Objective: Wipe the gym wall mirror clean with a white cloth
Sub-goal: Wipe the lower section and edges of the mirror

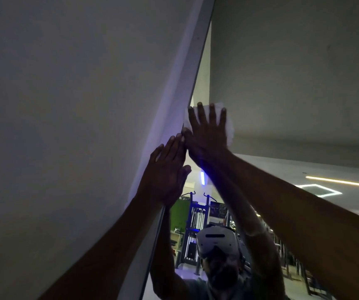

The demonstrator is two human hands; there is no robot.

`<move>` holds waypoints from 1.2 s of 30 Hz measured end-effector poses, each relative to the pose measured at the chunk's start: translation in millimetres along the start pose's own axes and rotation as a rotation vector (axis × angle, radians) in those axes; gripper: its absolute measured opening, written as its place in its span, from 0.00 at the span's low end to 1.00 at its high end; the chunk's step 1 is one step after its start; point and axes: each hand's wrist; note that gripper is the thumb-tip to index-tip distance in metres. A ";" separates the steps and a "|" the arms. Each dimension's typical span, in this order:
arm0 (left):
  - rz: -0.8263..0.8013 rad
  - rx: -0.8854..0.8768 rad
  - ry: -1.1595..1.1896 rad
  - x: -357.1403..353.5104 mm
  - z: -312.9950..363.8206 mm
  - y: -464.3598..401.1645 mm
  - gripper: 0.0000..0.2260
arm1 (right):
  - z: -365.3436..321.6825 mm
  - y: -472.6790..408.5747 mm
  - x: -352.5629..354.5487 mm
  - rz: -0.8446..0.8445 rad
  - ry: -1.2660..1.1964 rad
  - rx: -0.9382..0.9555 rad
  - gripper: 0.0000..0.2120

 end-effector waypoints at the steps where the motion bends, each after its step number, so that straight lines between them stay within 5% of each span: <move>1: -0.007 0.003 0.001 0.2 -0.9 0.3 0.31 | 5.1 2.7 0.7 -0.026 0.026 0.056 0.34; 4: -0.011 0.004 -0.013 -0.3 -4.7 2.1 0.31 | 56.3 23.4 4.2 -0.061 0.079 0.221 0.32; 11: -0.042 -0.007 0.009 -6.9 -9.6 7.7 0.31 | 179.4 101.3 20.2 -0.075 0.041 -0.160 0.35; 16: -0.073 -0.009 0.044 5.4 -15.3 30.0 0.31 | 108.7 88.5 15.9 -0.020 -0.078 -0.332 0.38; 21: -0.132 -0.055 0.036 13.6 -26.7 37.9 0.30 | 5.9 71.2 -3.0 0.037 -0.051 -0.036 0.31; 27: -0.235 -0.068 0.080 24.7 -32.7 33.8 0.31 | 19.8 82.8 -2.0 -0.092 0.045 0.341 0.30; 33: -0.357 -0.049 0.079 38.0 -30.2 32.9 0.36 | 34.3 51.6 9.1 -0.088 -0.026 0.035 0.34; 36: -0.350 -0.090 0.094 34.4 -38.4 37.8 0.32 | -13.8 95.5 -5.3 -0.059 -0.083 0.114 0.32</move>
Point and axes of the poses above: each hand's wrist, its own y-axis away from the middle knuckle, its own x-axis out of the back of the hand, z = x × y, and after that the axes turned 13 degrees about -z, right-handed
